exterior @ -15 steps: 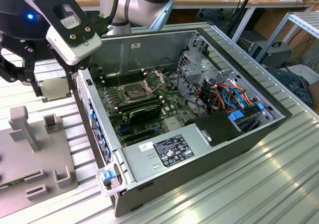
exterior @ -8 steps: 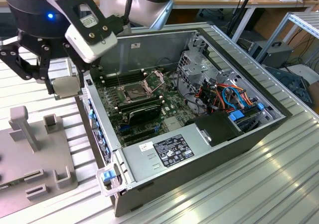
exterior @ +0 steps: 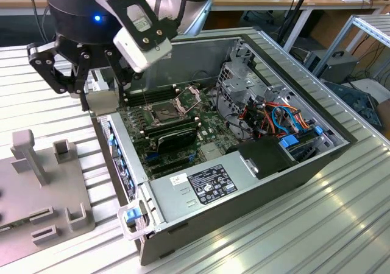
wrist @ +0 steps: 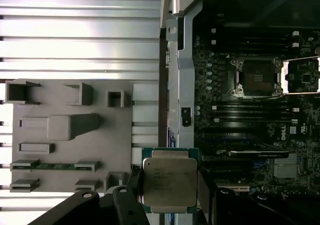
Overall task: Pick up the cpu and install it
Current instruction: 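Pick up the cpu and move it towards the insertion slot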
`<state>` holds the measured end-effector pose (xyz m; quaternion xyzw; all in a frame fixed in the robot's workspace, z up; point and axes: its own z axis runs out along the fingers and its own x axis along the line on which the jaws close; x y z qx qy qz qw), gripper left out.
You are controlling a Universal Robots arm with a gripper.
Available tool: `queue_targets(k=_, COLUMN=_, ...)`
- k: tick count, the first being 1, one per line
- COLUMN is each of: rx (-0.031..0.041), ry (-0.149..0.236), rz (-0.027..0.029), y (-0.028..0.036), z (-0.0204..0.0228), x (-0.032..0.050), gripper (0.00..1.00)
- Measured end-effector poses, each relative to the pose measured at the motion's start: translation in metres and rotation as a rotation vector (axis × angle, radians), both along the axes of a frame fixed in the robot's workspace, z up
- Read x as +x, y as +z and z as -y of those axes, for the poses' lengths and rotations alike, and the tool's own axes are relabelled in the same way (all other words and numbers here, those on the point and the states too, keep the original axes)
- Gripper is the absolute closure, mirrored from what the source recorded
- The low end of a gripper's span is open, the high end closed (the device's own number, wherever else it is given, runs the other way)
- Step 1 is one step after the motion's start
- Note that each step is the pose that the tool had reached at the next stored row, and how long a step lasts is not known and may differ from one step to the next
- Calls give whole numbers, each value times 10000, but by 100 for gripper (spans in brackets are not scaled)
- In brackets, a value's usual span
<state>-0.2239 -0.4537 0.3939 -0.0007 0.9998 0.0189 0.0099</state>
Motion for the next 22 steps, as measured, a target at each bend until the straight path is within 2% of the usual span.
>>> queue_targets(k=13, rx=-1, ry=3, rz=-1, y=1, z=6, x=518, gripper=46)
queue_targets(k=22, rx=0, ry=2, rz=-1, y=0, z=8, x=827, gripper=46)
